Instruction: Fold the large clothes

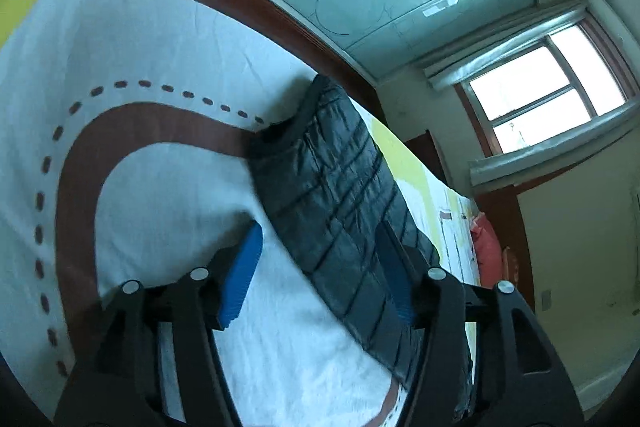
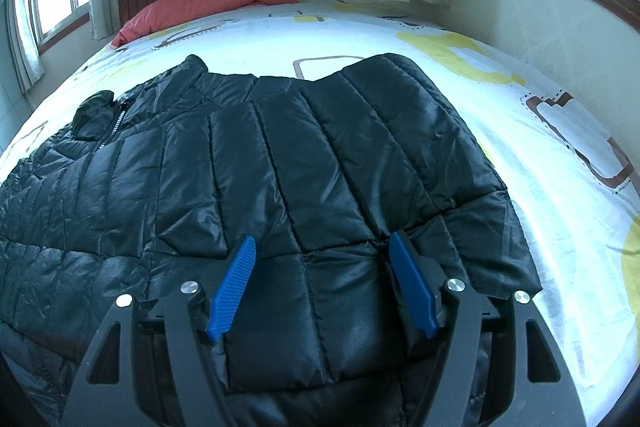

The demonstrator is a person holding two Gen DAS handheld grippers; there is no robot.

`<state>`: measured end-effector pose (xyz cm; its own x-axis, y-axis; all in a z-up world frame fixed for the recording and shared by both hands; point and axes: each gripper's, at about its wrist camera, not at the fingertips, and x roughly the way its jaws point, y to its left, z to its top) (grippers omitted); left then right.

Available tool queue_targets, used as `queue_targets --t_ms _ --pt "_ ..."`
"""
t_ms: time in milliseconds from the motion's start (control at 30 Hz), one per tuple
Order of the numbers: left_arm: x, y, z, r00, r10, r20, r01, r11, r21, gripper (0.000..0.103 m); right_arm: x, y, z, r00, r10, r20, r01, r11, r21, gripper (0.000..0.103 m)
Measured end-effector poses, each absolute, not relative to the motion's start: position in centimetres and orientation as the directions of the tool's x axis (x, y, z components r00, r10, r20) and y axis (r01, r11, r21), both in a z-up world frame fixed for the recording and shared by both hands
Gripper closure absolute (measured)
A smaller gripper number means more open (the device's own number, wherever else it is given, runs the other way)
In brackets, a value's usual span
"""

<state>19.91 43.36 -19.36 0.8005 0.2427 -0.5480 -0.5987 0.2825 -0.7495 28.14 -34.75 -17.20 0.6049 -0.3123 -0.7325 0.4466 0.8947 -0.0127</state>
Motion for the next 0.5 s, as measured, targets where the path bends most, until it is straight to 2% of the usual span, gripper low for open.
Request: queue_targets --t_ms 67,133,200,300,400,500 --pt "20.7 43.6 -19.1 0.788 0.257 -0.56 -0.616 0.301 -0.728 0.044 28.1 -34.7 -17.2 0.606 -0.311 -0.732 0.447 0.895 -0.011 0.034" --pt "21.1 43.6 -19.0 0.781 0.266 -0.565 -0.624 0.308 -0.718 0.048 28.1 -34.7 -17.2 0.607 -0.311 -0.731 0.447 0.895 -0.01 0.034" --pt "21.7 43.8 -19.4 0.765 0.264 -0.587 -0.644 0.294 -0.707 0.073 28.2 -34.9 -17.1 0.608 -0.311 -0.731 0.447 0.895 -0.008 0.034" --pt "21.8 44.2 -19.7 0.746 0.28 -0.604 -0.665 0.289 -0.688 0.091 28.3 -35.0 -17.1 0.608 -0.312 -0.73 0.448 0.894 -0.01 0.034" --pt "22.5 43.6 -18.9 0.716 0.319 -0.621 -0.698 0.345 -0.628 0.098 28.3 -35.0 -17.1 0.609 -0.312 -0.729 0.448 0.894 -0.008 0.034" --pt "23.1 41.8 -16.9 0.708 0.369 -0.602 -0.705 0.422 -0.57 0.099 28.3 -35.0 -17.1 0.61 -0.314 -0.728 0.45 0.893 -0.008 0.034"
